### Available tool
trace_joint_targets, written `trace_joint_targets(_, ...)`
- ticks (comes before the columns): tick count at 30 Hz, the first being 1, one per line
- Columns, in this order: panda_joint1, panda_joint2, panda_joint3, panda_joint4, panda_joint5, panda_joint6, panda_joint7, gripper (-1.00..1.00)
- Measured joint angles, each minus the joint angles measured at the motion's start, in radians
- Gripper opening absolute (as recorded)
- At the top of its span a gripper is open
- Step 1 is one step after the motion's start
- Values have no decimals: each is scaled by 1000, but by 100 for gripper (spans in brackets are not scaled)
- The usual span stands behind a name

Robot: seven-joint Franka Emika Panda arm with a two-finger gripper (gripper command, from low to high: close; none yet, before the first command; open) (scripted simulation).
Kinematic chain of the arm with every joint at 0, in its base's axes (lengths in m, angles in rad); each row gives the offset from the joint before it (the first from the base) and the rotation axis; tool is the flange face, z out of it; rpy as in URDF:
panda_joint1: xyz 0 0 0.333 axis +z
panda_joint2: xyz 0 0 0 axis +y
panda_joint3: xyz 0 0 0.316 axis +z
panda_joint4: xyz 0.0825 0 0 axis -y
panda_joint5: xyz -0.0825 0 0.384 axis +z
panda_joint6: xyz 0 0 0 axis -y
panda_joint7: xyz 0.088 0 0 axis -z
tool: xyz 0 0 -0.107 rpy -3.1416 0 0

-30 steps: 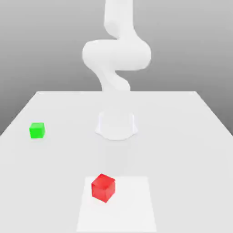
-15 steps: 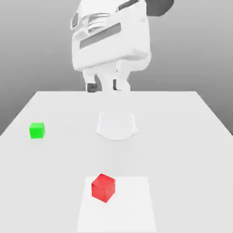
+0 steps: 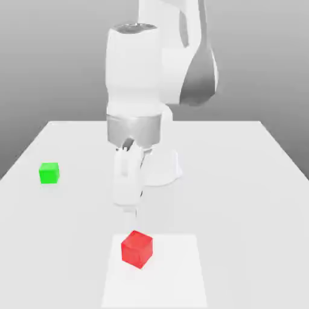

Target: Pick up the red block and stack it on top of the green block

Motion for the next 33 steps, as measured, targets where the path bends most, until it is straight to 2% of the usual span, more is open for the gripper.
trace_joint_targets(6,-38,110,10,-66,-75,66,314,0)
trace_joint_targets(8,-49,167,6,-71,-137,108,401,0)
trace_joint_targets(10,4,238,-65,-64,-210,164,464,0)
trace_joint_targets(13,168,343,-234,-49,-235,255,486,0)
trace_joint_targets(14,199,371,-265,-45,-236,279,487,-100)
trace_joint_targets(21,213,373,-278,-45,-232,284,484,-100)
trace_joint_targets(27,202,180,-238,-74,-124,121,406,-100)
trace_joint_targets(30,170,115,-300,-86,-139,74,323,-100)
trace_joint_targets(33,34,73,-375,-98,-182,49,213,-100)
